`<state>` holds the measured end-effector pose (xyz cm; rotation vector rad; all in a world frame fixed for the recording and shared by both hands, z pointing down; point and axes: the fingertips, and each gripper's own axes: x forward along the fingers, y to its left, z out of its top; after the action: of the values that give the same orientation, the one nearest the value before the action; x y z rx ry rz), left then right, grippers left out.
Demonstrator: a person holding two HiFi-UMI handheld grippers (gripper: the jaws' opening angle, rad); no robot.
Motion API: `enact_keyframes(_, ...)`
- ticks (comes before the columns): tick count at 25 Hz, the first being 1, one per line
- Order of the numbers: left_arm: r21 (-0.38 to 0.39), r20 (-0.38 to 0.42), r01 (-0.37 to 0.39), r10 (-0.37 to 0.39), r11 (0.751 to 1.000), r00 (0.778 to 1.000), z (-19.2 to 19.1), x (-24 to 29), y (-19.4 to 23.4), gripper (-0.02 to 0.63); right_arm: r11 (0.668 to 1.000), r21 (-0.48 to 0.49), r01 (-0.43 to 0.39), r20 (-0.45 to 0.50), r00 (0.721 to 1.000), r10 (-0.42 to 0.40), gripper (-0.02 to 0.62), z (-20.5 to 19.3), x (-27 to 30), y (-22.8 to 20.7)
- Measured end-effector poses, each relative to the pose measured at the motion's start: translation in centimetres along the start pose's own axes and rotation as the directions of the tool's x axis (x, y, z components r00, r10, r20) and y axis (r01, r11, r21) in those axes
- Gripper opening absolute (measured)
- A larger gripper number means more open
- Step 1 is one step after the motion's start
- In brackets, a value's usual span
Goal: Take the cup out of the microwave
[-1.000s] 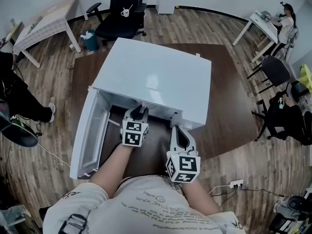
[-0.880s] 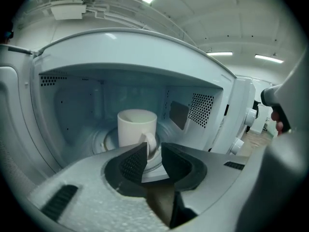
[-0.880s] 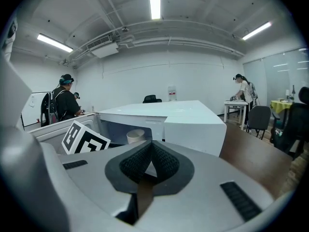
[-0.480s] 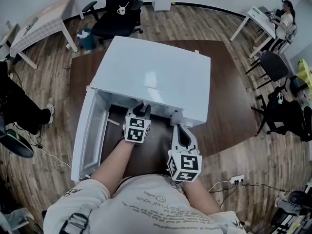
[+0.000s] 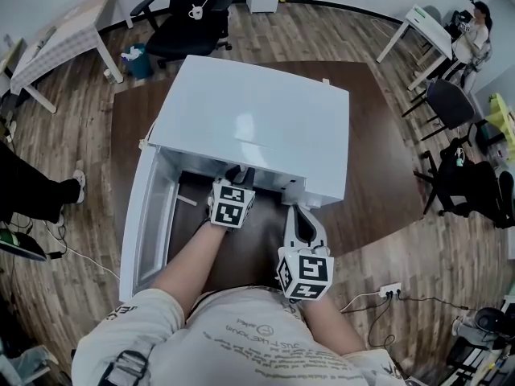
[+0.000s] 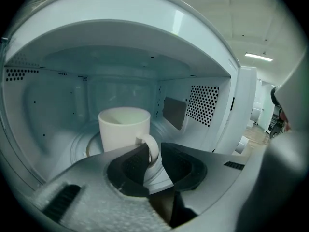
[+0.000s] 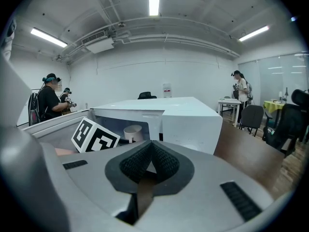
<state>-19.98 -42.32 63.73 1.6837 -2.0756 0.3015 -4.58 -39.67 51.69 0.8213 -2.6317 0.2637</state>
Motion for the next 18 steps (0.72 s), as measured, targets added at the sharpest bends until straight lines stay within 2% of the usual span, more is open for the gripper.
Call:
enact_keyframes(4, 0.008, 0.007, 0.026, -0.026, 1.0, 1.0, 0.4, 0.4, -0.6, 0.087, 1.0, 0.0, 0.01, -0.006, 1.0, -0.01, 0.015, 0.0, 0.1, -0.1)
enact_keyframes(6, 0.042, 0.004, 0.02, -0.02, 0.999, 1.0, 0.5, 0.5, -0.7, 0.055, 1.0, 0.0, 0.011, -0.007, 1.0, -0.011, 0.015, 0.0, 0.0, 0.0)
enact_keyframes(10, 0.127, 0.009, 0.007, -0.008, 0.992, 1.0, 0.2, 0.5, -0.9, 0.043, 1.0, -0.003, 0.015, -0.011, 1.0, -0.015, 0.015, -0.3, 0.0, 0.1)
enact_keyframes(18, 0.161, 0.027, 0.016, -0.021, 0.987, 0.999, -0.2, -0.8, -1.7, 0.041, 1.0, -0.004, 0.026, 0.001, 1.0, -0.026, 0.015, -0.4, -0.7, 0.0)
